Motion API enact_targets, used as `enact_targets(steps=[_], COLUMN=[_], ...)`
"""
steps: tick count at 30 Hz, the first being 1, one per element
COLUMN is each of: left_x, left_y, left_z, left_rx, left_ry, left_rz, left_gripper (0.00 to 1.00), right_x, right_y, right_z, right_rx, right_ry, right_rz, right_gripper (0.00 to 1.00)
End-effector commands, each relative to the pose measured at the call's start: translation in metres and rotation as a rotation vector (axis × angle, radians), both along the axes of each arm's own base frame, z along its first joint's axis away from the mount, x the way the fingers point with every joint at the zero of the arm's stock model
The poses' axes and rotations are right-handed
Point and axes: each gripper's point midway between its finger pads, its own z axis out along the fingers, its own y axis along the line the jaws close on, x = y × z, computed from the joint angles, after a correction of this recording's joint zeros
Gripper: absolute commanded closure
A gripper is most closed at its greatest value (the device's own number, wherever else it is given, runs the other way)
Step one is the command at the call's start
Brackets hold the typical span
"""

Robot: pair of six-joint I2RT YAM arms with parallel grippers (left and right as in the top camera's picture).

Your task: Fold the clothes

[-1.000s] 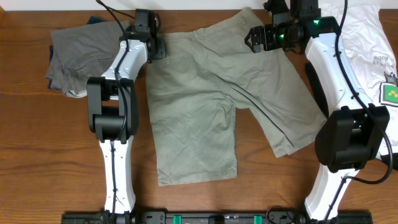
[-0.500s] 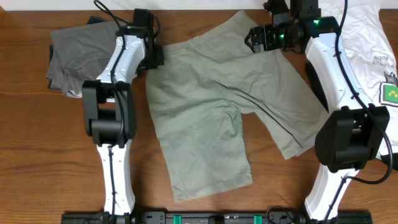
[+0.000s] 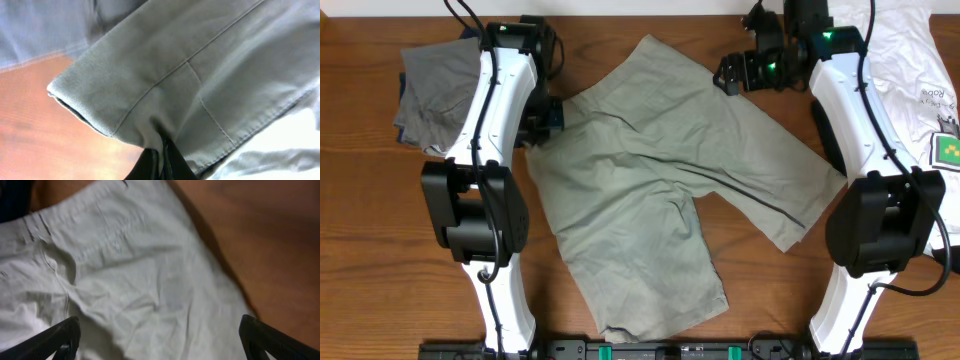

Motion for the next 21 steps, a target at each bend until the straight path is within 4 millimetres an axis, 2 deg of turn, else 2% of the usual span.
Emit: enact_targets(steps=[1,4,10,11,13,14,16,19,21], left_x=[-0.011,-0.020,-0.035,-0.037,-0.039,-0.039,-0.039,-0.038,-0.036], left_y=[0.029,0.056,0.071,0.072,0.072,0.072,0.072,0.072,0.072], left_z=[0.007,0.018,0.022,0.022,0.023,0.023,0.023,0.025,0.031], left_rx=[0.184,0.332,0.348,0.349,0.350,0.350,0.350,0.348,0.343], left_ry=[0.009,0.007,0.066,0.076,0.085,0.087,0.086,0.076,0.048], left_rz=[0.112,0.210,0.252,0.252,0.247,0.246,0.242,0.241,0.245], left_gripper=[0.94,0.94,0.94,0.85,0.59,0.52,0.46,0.45,0.45], right_x=[-0.014,-0.030,-0.062,-0.066,-0.071,-0.073,-0.076,-0.079,-0.081], right_y=[0.013,0.014,0.016,0.016,0.016,0.017,0.017,0.015,0.012], right_z=[0.005,-0.009,-0.052,-0.060,-0.071,-0.076,-0.084,-0.091,-0.094], right_rx=[0.010,0.006,-0.013,-0.017,-0.028,-0.041,-0.076,-0.161,-0.250], right_ry=[0.036,0.120,0.269,0.283,0.296,0.298,0.296,0.286,0.268], right_rz=[0.010,-0.005,-0.032,-0.032,-0.029,-0.027,-0.023,-0.022,-0.023], right_gripper=[0.01,0.01,0.02,0.02,0.02,0.02,0.02,0.05,0.21])
